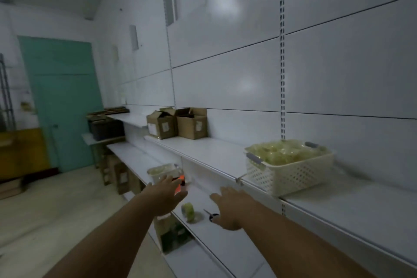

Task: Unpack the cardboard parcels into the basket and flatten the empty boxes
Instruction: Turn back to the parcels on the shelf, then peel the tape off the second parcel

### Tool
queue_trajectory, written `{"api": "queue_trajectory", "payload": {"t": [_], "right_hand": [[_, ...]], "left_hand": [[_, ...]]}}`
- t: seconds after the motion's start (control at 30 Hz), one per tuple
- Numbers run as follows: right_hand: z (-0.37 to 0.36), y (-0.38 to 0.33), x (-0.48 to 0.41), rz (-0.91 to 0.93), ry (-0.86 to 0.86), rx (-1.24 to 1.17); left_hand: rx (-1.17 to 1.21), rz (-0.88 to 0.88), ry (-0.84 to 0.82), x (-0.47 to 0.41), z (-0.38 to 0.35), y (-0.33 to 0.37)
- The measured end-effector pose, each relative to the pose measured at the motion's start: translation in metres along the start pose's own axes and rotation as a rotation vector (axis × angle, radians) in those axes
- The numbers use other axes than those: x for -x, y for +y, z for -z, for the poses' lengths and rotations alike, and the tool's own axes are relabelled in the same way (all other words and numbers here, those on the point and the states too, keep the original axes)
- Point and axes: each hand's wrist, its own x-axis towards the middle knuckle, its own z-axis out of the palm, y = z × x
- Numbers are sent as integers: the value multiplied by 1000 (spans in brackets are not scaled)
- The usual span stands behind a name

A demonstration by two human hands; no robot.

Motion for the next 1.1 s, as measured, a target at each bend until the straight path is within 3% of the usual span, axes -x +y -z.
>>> {"api": "queue_trajectory", "payload": {"t": [0.23, 0.43, 0.57, 0.73, 0.83, 1.1], "right_hand": [[16, -2, -122, 118, 122, -80], [-1, -10, -216, 163, 114, -1], [-6, -16, -284, 203, 235, -1], [7, -31, -363, 142, 162, 79], [23, -33, -403, 76, 204, 30], [29, -19, -501, -23, 147, 43]], "left_hand": [[39, 164, 79, -82, 35, -62], [-40, 146, 117, -148, 21, -110], [-30, 135, 145, -199, 21, -170], [-26, 92, 119, -266, 21, -243], [-16, 67, 116, -305, 29, -278], [69, -31, 42, -398, 6, -322]]}}
